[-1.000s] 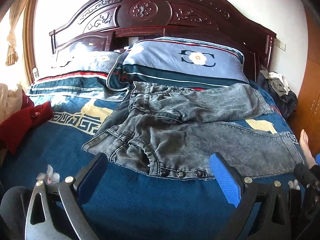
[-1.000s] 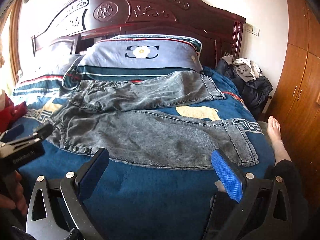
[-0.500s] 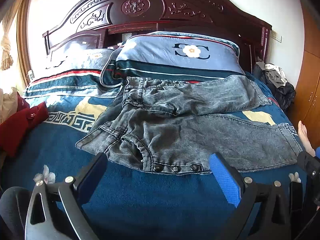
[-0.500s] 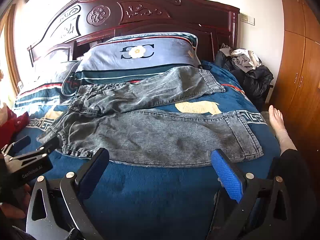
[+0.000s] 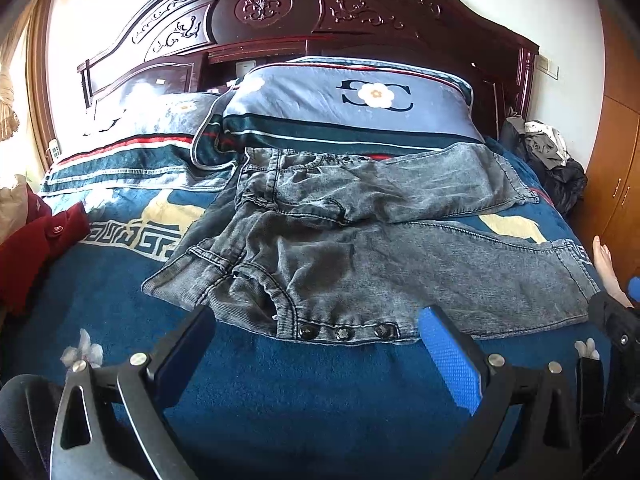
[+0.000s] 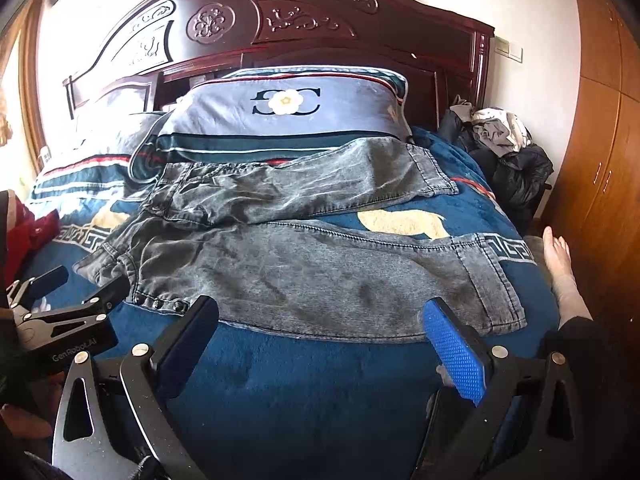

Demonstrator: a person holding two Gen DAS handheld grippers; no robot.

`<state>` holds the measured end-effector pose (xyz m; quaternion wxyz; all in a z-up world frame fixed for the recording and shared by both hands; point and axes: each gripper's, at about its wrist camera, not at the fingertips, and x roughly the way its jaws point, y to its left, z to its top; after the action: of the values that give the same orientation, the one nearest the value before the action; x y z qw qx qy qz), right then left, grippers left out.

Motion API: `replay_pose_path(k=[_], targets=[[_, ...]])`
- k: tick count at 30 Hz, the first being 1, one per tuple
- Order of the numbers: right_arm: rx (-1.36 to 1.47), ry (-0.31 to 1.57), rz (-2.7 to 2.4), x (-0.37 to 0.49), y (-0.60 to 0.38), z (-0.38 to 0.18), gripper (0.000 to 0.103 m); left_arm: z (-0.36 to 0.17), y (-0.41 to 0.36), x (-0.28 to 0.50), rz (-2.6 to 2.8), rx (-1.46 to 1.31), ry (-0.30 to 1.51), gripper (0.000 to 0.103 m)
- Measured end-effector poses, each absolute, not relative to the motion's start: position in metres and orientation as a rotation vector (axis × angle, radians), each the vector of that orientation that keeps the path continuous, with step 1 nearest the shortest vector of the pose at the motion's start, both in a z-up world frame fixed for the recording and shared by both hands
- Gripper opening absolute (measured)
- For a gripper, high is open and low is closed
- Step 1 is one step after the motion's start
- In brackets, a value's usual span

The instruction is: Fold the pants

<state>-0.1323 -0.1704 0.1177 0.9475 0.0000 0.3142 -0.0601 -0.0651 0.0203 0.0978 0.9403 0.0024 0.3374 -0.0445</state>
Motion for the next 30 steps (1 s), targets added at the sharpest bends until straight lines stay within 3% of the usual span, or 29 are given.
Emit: replay_pose_path(k=[17,30], targets=[[-0.011,0.679,-0.092,-0.104,-0.179,0.114,0.103,0.105,0.020,-0.039,-0.096,0.029,0.720,0.103],[-0.038,0.727,-0.002,-0.048,-0.190,0.114,0.103,0.107,0.063,0.033,-0.038,0.002,0.792,0.103]])
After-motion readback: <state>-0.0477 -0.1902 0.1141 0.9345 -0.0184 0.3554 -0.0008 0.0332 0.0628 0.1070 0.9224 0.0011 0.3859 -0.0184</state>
